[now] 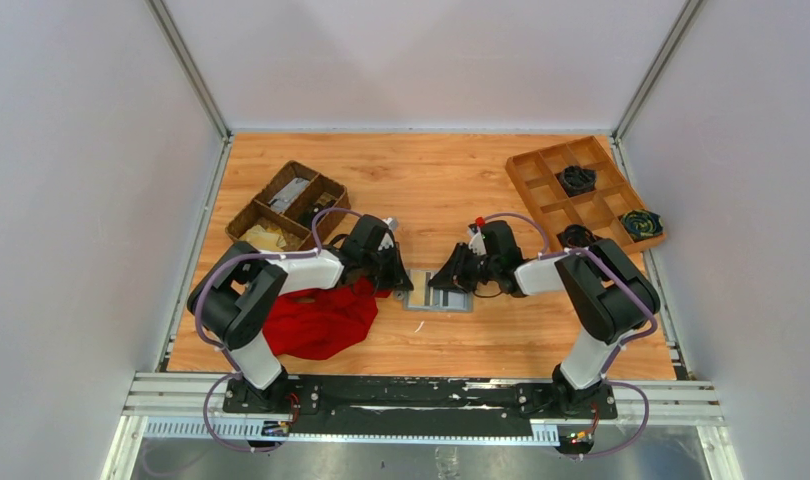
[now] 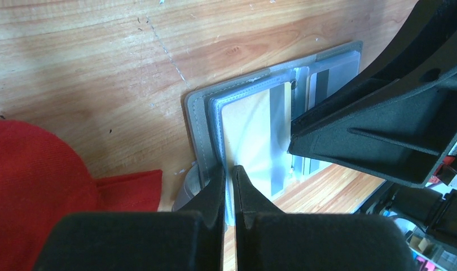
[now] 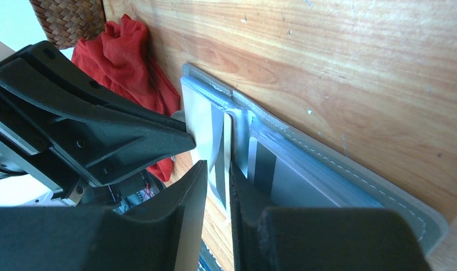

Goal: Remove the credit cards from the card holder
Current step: Remove the credit card from the card holder.

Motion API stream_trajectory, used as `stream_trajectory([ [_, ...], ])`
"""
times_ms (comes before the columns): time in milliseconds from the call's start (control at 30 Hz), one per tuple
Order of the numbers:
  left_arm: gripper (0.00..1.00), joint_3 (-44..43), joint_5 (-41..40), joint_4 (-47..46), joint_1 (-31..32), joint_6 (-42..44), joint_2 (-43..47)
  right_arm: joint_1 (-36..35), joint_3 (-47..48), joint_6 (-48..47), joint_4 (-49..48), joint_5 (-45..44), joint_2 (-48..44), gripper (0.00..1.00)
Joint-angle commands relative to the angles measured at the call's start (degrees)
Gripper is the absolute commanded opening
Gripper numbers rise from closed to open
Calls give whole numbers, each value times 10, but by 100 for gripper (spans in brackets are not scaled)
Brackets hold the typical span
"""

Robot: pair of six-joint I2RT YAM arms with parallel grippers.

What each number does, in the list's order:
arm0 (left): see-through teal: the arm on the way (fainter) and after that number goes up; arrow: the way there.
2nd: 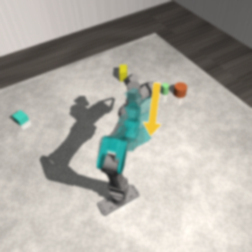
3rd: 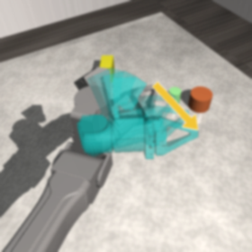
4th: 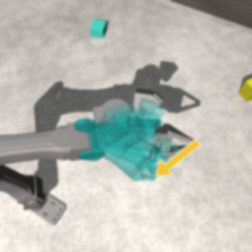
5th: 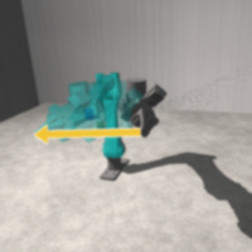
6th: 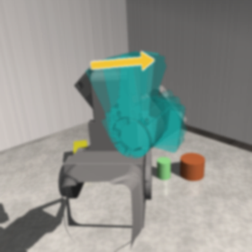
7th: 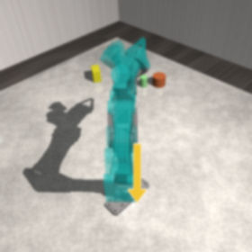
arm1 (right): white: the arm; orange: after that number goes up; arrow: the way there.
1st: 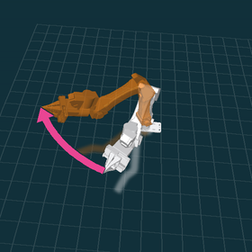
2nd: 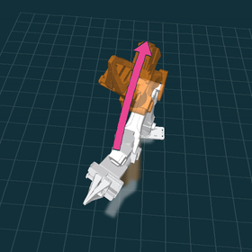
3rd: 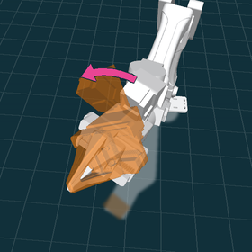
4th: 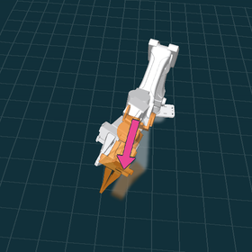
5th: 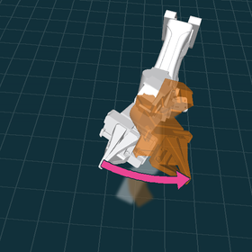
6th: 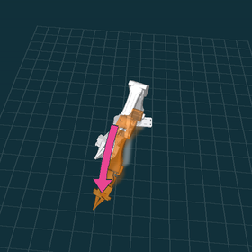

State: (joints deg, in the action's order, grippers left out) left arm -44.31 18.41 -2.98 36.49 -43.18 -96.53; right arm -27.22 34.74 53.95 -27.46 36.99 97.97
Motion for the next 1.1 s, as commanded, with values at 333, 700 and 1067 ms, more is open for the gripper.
stream_trajectory([
  [333,0,2,8,14,22,28,-49,2,-20,-6,7,-24,24,15],
  [700,0,3,8,11,25,29,-48,4,-41,-6,-14,-24,-10,0],
  [1067,0,8,5,11,25,32,-37,9,-72,-21,5,-45,-52,0],
])
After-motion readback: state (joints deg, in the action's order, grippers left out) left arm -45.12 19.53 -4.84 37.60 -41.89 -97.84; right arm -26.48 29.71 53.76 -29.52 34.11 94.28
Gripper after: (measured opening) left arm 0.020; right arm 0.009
